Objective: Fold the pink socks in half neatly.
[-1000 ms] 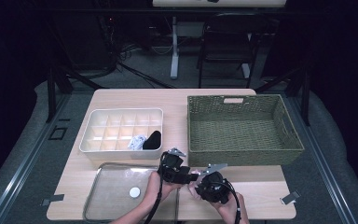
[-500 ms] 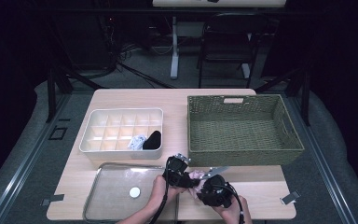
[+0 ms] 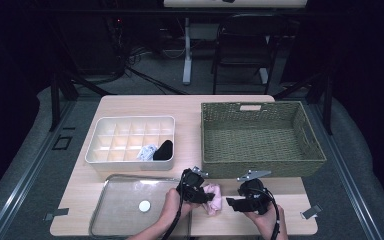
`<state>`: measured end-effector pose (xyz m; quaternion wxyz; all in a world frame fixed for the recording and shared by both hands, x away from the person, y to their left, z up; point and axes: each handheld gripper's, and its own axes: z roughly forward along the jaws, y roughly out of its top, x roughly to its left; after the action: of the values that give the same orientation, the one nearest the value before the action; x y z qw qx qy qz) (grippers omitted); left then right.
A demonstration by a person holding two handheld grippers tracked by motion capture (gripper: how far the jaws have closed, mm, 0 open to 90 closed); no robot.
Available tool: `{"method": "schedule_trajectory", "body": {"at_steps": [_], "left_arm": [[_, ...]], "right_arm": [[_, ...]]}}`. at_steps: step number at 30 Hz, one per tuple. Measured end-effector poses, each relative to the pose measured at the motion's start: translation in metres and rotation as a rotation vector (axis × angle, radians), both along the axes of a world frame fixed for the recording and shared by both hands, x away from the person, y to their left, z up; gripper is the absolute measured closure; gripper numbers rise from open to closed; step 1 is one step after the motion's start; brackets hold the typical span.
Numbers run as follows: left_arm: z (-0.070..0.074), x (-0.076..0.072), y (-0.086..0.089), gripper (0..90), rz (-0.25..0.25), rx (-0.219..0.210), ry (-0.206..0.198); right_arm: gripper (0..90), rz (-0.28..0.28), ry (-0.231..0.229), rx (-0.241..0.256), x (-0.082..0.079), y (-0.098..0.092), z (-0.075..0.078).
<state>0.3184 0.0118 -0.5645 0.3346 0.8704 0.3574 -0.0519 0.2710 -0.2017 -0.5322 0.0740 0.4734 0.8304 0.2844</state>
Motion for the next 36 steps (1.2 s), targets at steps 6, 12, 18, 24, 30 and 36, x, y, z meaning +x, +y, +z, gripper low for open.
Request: {"method": "schedule_trajectory", "body": {"at_steps": [6,12,18,24,30,36], "left_arm": [[0.001,-0.001,0.002,68.5,-0.001,-0.021,-0.006],[0.010,-0.004,0.007,68.5,-0.016,-0.056,-0.016],[0.015,-0.006,0.014,68.3,-0.027,-0.067,-0.012],[0.024,-0.006,0.025,68.2,-0.027,-0.101,-0.013],[0.033,-0.009,0.038,68.1,-0.033,-0.114,-0.005],[0.038,-0.008,0.049,68.1,-0.019,-0.120,-0.003]], "right_arm": [[28.8,0.005,0.004,0.009,0.003,-0.004,-0.004],[24.6,0.003,-0.014,-0.019,0.004,-0.010,-0.005],[16.5,0.002,-0.024,-0.037,0.004,-0.012,-0.004],[14.0,0.010,-0.016,-0.031,0.005,-0.013,-0.006],[13.8,0.005,-0.026,-0.036,0.004,-0.014,-0.005],[14.0,0.005,-0.026,-0.035,0.004,-0.013,-0.004]]}}
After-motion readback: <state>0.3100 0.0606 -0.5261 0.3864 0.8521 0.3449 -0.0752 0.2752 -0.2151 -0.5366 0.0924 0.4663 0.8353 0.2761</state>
